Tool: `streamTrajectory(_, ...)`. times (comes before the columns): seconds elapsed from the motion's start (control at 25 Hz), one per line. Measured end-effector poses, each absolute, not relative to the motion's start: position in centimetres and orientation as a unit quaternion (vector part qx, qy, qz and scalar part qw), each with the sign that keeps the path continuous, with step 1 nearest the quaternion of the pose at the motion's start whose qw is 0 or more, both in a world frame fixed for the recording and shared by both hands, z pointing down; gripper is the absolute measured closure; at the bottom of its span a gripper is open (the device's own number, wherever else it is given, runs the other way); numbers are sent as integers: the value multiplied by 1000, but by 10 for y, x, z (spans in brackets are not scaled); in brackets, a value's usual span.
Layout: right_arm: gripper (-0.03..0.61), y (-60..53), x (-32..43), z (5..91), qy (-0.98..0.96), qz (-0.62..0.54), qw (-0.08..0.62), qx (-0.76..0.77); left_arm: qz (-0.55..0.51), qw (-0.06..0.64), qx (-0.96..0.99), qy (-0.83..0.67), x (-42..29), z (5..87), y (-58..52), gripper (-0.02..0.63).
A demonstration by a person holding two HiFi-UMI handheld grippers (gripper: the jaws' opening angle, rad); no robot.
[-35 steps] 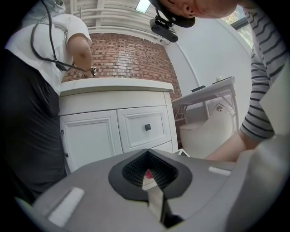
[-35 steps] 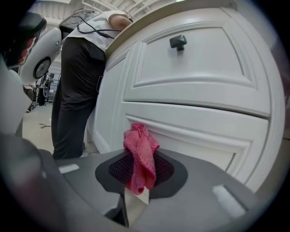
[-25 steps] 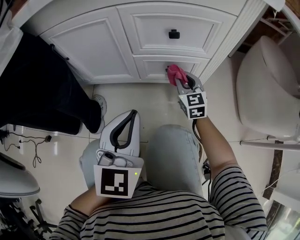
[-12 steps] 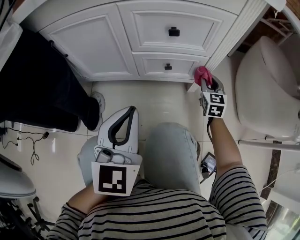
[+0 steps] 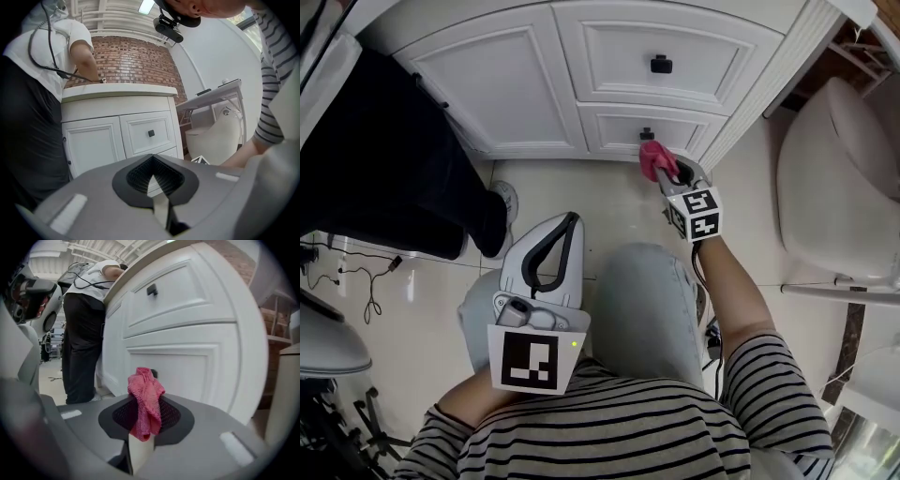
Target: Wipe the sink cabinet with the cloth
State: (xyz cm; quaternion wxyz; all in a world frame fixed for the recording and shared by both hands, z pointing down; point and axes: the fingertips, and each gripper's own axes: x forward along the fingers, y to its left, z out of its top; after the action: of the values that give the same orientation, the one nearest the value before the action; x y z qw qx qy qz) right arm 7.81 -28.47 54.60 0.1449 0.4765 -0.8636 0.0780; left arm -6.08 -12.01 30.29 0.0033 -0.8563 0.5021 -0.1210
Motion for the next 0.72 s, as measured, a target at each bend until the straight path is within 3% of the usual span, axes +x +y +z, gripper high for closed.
streamTrajectory(0.36, 497, -311, -46, 591, -894, 42, 210, 393, -167, 13, -856, 490, -63, 318, -121, 618)
streamTrajectory(0.72, 495, -322, 48, 599, -838, 62, 196, 506, -185, 28, -866, 463, -46, 329, -125, 618)
